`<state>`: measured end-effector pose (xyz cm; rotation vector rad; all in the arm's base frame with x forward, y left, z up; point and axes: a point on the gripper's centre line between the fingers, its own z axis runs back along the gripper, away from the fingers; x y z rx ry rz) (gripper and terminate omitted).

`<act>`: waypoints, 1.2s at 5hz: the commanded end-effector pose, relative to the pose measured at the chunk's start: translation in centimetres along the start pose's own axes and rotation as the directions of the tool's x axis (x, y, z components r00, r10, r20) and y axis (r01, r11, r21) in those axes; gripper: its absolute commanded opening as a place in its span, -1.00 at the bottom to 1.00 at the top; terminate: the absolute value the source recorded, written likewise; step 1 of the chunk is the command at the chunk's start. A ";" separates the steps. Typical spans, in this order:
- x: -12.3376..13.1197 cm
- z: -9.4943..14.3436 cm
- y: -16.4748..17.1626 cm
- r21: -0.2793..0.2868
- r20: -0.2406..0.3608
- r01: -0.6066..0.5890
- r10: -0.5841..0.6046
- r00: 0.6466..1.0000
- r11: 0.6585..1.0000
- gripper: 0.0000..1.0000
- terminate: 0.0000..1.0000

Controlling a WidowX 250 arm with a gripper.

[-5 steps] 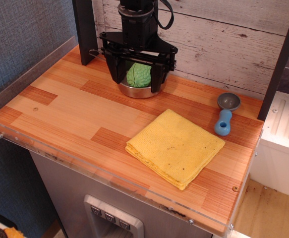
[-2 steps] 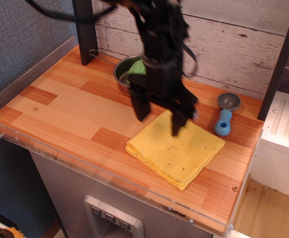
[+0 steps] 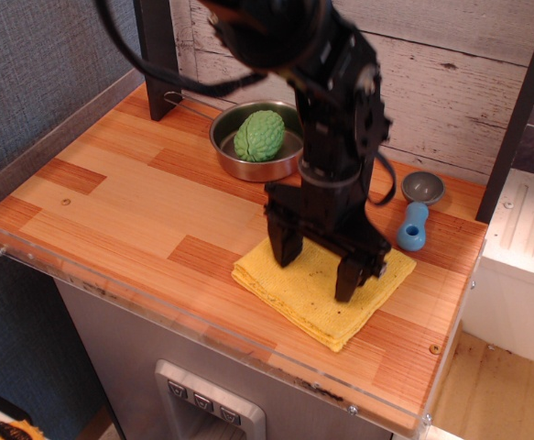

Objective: Move the cloth so its on the bottom left side of the pan.

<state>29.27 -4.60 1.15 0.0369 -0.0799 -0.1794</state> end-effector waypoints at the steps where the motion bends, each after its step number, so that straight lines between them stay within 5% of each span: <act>1: 0.5 -1.6 1.4 0.015 -0.012 -0.030 0.030 0.999 0.999 1.00 -1.00; 4: -5.8 -1.6 8.8 0.077 -0.061 -0.148 0.153 0.986 0.986 1.00 -1.00; 6: -7.2 -2.6 16.0 0.085 -0.091 -0.204 0.212 0.973 0.975 1.00 -1.00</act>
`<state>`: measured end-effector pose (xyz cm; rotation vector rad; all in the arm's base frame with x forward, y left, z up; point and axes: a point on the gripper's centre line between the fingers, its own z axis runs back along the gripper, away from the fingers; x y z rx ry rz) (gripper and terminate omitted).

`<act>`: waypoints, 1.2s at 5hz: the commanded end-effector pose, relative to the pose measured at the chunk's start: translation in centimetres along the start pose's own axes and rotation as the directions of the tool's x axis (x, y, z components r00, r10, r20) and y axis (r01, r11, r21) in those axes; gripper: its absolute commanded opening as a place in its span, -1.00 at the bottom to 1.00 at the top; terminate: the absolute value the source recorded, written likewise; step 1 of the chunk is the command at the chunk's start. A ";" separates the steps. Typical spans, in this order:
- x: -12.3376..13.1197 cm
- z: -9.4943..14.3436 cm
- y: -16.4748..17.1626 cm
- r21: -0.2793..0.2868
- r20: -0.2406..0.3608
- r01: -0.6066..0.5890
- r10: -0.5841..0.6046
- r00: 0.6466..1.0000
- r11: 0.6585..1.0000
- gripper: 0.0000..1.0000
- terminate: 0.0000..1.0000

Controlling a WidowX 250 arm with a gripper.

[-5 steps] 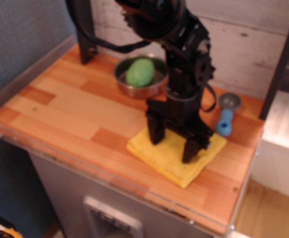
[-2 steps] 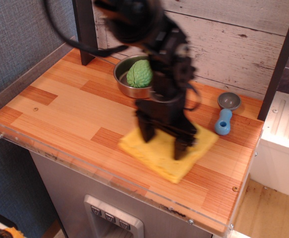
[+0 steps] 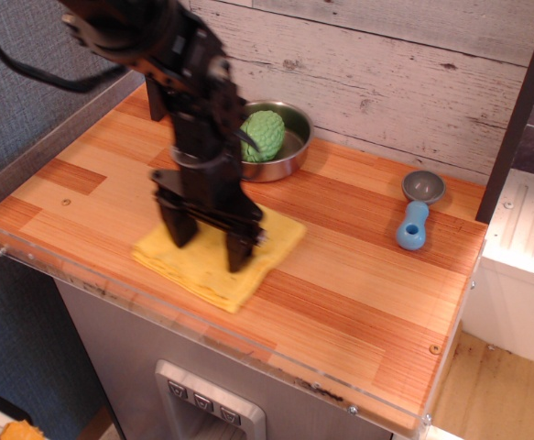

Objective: Move the cloth so its on the bottom left side of the pan.

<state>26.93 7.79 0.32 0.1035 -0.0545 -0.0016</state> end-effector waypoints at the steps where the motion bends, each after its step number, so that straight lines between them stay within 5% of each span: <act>1: -2.1 -2.9 7.5 0.020 -0.085 -0.062 0.063 0.994 0.998 1.00 -1.00; 6: -4.7 -1.1 13.0 0.071 -0.070 -0.125 0.130 0.989 0.990 1.00 -1.00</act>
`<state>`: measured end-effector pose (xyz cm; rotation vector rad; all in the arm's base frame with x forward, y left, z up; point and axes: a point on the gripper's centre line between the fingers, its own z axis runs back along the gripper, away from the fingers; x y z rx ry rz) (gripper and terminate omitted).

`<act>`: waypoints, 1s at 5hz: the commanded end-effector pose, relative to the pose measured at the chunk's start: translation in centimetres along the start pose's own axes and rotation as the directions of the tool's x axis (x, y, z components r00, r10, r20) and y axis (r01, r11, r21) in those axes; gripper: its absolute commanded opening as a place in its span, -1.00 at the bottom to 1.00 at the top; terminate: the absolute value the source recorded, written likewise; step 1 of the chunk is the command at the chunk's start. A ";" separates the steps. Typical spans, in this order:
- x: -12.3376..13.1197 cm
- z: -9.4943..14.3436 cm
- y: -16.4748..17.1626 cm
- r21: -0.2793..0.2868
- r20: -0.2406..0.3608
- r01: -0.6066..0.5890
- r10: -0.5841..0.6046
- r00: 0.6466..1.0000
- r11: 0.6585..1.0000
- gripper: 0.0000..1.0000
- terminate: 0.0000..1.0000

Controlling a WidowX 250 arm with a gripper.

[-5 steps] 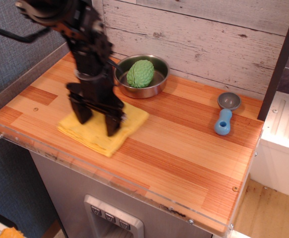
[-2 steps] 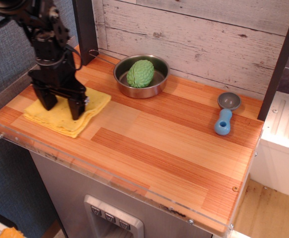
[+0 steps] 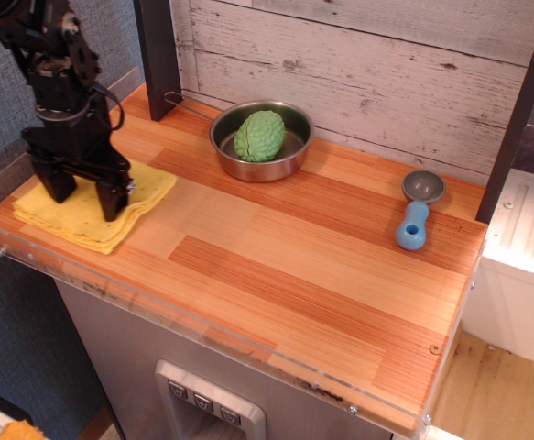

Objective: Move the cloth so its on the bottom left side of the pan.

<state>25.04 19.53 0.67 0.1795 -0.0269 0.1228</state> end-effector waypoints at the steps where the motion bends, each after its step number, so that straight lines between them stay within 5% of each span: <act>1: -1.9 1.4 1.6 -0.058 0.029 0.031 -0.030 0.999 0.998 1.00 -1.00; 3: -1.6 6.1 0.8 -0.151 0.134 0.057 -0.037 0.990 0.987 1.00 -1.00; 5: -1.1 6.8 -2.2 -0.135 0.100 0.056 -0.042 0.994 0.989 1.00 -1.00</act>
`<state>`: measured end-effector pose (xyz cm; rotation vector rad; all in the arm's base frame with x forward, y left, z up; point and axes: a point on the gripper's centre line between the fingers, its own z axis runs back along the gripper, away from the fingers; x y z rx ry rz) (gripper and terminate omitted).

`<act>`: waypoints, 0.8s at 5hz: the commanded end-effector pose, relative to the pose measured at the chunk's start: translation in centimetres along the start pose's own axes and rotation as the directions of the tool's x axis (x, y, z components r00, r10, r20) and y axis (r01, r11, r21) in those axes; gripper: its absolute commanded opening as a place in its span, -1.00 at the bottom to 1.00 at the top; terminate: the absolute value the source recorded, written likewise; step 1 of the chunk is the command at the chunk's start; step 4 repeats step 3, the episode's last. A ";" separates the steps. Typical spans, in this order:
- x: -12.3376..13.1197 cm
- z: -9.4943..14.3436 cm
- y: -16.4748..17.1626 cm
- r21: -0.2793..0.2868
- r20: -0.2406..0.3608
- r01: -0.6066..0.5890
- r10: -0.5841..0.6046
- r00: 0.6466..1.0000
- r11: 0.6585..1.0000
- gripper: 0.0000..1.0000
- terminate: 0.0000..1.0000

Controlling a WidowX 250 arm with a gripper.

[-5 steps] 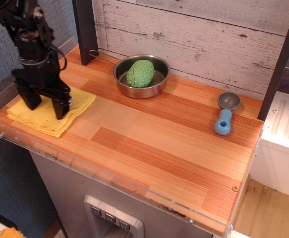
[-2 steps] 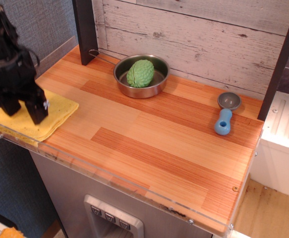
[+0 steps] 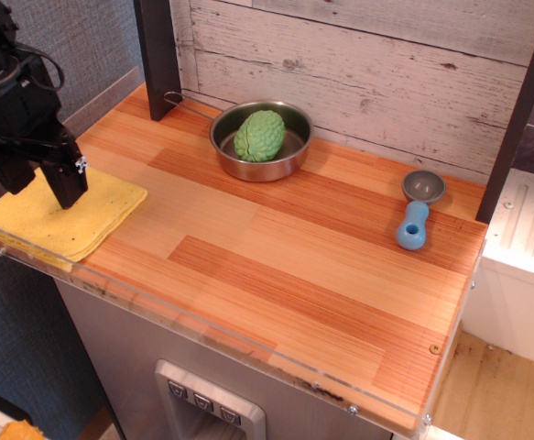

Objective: Move the cloth so its on the bottom left side of the pan.

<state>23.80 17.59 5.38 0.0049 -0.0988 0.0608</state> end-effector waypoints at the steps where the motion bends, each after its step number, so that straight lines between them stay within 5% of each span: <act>1: 0.6 1.3 -3.3 0.046 0.024 -0.003 0.002 1.000 0.999 1.00 -1.00; 2: 0.6 1.3 -3.3 0.046 0.024 -0.003 0.002 1.000 0.999 1.00 -1.00; 3: 0.6 1.3 -3.3 0.046 0.024 -0.003 0.002 1.000 0.999 1.00 1.00; 4: 0.6 1.3 -3.3 0.046 0.024 -0.003 0.002 1.000 0.999 1.00 1.00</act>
